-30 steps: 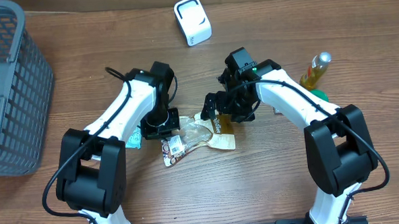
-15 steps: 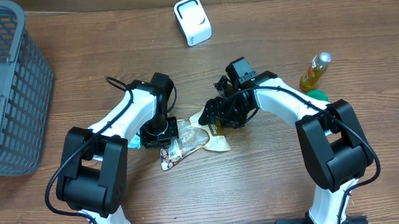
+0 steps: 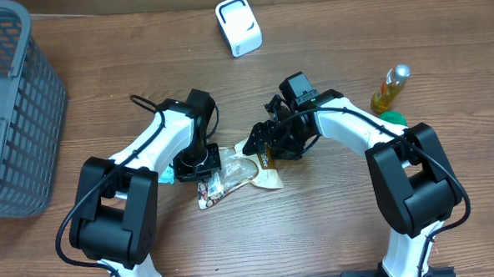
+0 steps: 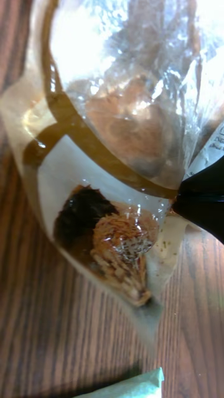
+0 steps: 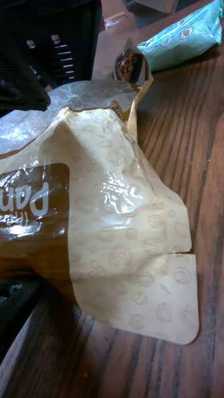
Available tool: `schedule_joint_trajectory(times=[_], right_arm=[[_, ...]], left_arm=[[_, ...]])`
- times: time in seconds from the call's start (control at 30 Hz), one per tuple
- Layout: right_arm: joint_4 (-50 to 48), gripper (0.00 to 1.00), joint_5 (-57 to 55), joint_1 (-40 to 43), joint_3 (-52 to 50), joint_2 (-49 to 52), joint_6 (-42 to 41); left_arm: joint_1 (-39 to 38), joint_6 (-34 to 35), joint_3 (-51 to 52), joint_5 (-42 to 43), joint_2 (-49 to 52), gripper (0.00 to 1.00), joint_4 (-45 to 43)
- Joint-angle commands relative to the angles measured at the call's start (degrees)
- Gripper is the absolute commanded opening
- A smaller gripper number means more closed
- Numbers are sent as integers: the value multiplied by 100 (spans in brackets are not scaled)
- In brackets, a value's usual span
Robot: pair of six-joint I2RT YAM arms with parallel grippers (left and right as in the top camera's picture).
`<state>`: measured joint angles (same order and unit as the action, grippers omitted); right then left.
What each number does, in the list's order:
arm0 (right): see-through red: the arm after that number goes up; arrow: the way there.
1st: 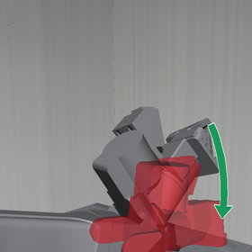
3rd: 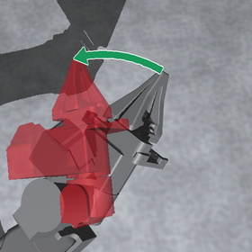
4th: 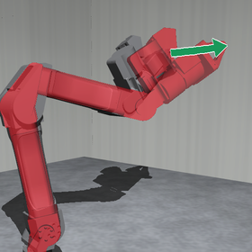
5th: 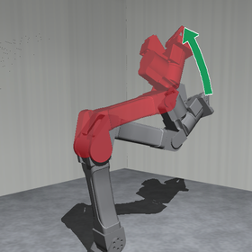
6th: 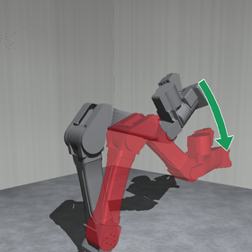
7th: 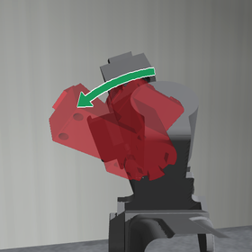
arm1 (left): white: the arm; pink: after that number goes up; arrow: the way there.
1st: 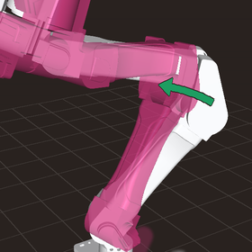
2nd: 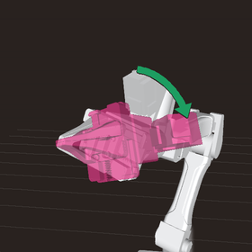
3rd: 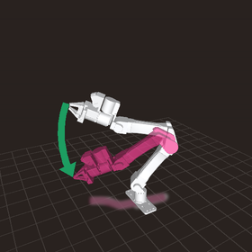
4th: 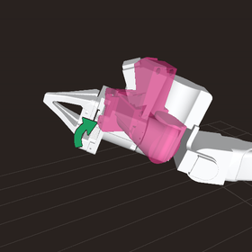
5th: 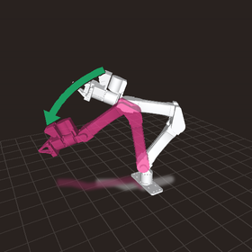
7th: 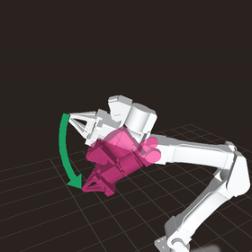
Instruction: Scan the item barcode
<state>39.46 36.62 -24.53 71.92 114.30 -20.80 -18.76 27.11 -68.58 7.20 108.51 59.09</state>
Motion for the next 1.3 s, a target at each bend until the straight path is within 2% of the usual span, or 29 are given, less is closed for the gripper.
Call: schedule_joint_trajectory(times=[0.0, 0.33, 0.57, 1.0, 1.1, 1.27], right_arm=[[-68, 81, 35, -184, -74, 72, -9], [-892, 79, 35, -608, -74, 72, -433], [-1178, 64, 42, -632, -72, 72, -494], [-1137, 64, -66, -632, -74, 72, -505], [-1029, 65, -317, -638, -87, 72, -761], [-1355, 64, -341, -691, -304, 72, -817]], left_arm=[[-39, 284, 39, -15, -61, 4, -125], [-39, 295, 39, -13, -61, 4, -173], [-42, 295, 39, -13, -61, 4, -170], [-50, 289, 39, -20, -61, 4, -170], [-55, 289, 44, -17, -61, 4, -170], [-83, 291, 50, -17, -61, 4, -177]])
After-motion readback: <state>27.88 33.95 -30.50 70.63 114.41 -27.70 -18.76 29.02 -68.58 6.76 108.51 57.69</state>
